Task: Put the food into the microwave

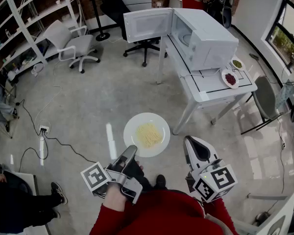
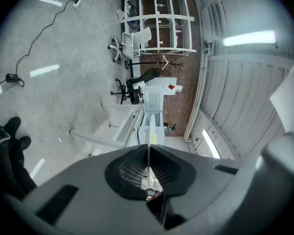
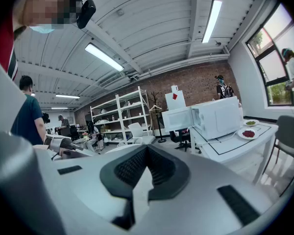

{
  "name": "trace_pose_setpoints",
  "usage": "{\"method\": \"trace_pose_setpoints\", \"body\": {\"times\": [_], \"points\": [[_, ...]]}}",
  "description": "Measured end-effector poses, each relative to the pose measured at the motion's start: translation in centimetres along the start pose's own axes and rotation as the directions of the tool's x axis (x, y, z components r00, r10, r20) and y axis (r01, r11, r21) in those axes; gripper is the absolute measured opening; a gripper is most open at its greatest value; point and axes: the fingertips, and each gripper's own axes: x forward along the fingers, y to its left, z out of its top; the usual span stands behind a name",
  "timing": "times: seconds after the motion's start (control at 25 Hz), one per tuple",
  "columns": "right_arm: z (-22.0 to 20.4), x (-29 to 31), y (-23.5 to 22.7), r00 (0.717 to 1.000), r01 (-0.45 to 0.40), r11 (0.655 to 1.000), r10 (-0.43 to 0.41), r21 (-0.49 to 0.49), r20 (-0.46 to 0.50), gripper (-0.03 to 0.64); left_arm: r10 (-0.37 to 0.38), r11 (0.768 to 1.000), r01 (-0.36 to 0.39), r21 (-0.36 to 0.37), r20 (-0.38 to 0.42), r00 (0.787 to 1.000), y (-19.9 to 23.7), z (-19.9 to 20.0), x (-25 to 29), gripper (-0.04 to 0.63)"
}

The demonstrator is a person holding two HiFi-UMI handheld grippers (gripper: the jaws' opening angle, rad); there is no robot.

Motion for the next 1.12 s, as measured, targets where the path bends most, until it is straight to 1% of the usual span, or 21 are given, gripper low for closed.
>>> {"method": "trace_pose_setpoints", "body": {"times": [0.6,0.76,0.96,1.12], "points": [[-0.3,-0.1,-1.5,1.0,-0.005,1.0,0.005,0.004,-0.003,0.014,0.014,1.0,-0.014,0.002,0.004,1.0,0.3,-0.8,1.3,0.021],[-0.5,-0.1,-2.3,1.0,-0.006,1.0,0.006,0.019,-0.011,0.014,0.017,1.0,-0.017,0.019,-0.001,1.0,0.2,-0.8,2.2,0.023],[-0.2,-0.4,-3.8,0.999,0.01,1.0,-0.011,-0.027,-0.031,0.014,0.009,0.999,-0.01,0.038,0.012,1.0,-0.3,-1.0,3.7,0.023],[0.2,-0.4,-5.3,0.999,0.018,1.0,-0.019,-0.019,-0.03,0.014,0.003,0.999,-0.005,0.055,0.027,1.0,-0.7,-1.2,5.0,0.023]]}}
